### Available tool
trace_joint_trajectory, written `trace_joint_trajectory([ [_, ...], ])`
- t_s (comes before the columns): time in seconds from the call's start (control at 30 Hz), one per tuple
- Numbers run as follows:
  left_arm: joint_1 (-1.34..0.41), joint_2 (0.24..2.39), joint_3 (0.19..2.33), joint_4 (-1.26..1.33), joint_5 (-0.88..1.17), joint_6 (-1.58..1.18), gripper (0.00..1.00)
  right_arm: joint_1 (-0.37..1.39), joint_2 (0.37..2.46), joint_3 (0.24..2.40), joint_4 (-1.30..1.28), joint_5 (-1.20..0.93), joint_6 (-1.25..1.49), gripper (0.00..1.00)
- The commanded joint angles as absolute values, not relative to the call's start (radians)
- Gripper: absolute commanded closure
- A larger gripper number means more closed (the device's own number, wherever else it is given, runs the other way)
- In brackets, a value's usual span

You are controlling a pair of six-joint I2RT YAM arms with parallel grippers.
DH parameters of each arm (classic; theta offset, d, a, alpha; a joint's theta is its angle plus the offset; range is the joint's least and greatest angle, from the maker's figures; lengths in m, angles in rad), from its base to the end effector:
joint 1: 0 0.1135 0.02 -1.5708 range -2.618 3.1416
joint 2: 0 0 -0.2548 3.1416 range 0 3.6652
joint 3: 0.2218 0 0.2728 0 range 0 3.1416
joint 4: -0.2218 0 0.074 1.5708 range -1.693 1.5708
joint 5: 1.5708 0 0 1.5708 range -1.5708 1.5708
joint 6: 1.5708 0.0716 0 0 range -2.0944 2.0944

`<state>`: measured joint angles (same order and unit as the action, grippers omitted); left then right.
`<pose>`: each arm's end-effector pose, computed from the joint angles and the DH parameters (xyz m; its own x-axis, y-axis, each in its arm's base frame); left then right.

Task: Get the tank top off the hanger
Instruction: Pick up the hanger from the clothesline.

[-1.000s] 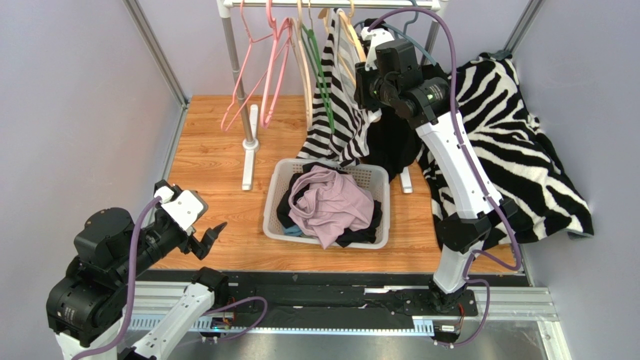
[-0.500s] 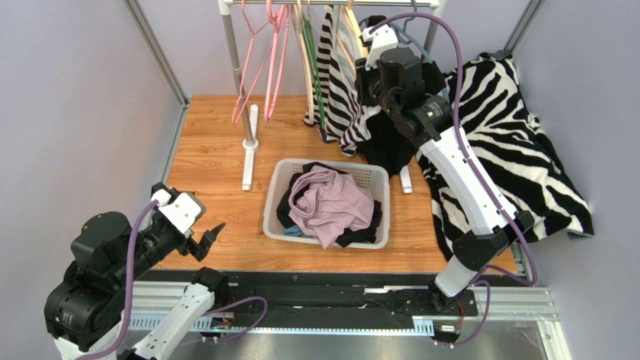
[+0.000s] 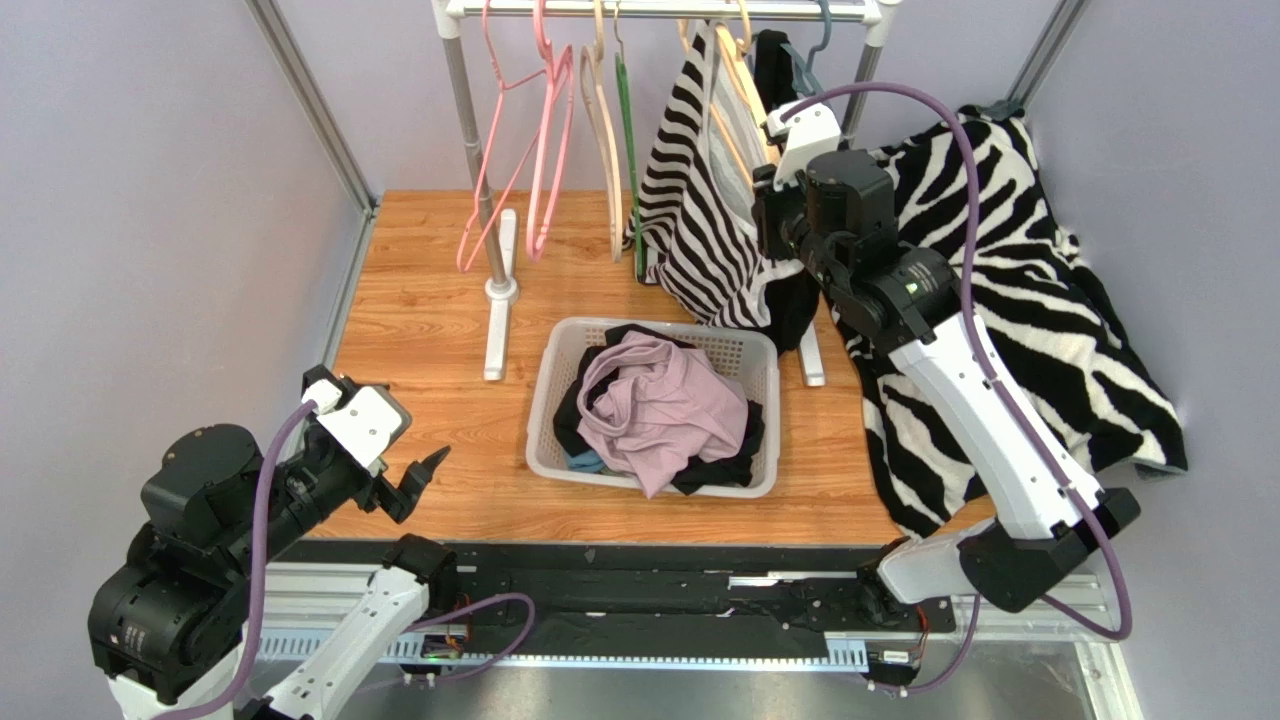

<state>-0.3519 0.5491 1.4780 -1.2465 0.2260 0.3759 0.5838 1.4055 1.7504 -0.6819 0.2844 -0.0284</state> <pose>0.0419 -0.0325 0.4507 -0.0760 0.4090 -0.9093 0.6060 0.7432 0.2837 0.2972 0.1723 0.4641 -0.2670 -0.2091 -0.9407 -0.3158 0.9413 -0.1195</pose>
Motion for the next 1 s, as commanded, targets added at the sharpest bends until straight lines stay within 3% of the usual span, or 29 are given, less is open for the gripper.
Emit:
trace_joint_trajectory([
  [0.0, -0.345, 0.548, 1.491, -1.239, 0.239, 0.385, 0.03, 0.584, 1.307, 1.72, -0.652, 0.298, -0.043, 1.0],
  [0.5, -0.344, 0.566, 1.52, -1.244, 0.253, 0.374, 0.03, 0.589, 1.08, 1.951, -1.031, 0.009, -0.025, 1.0],
  [0.7, -0.344, 0.569, 1.516, -1.246, 0.259, 0.376, 0.03, 0.588, 0.977, 2.046, -0.977, -0.201, -0.009, 1.0],
  [0.97, -0.342, 0.555, 1.496, -1.258, 0.299, 0.371, 0.03, 0.588, 1.06, 2.25, -0.953, -0.307, -0.006, 1.0],
])
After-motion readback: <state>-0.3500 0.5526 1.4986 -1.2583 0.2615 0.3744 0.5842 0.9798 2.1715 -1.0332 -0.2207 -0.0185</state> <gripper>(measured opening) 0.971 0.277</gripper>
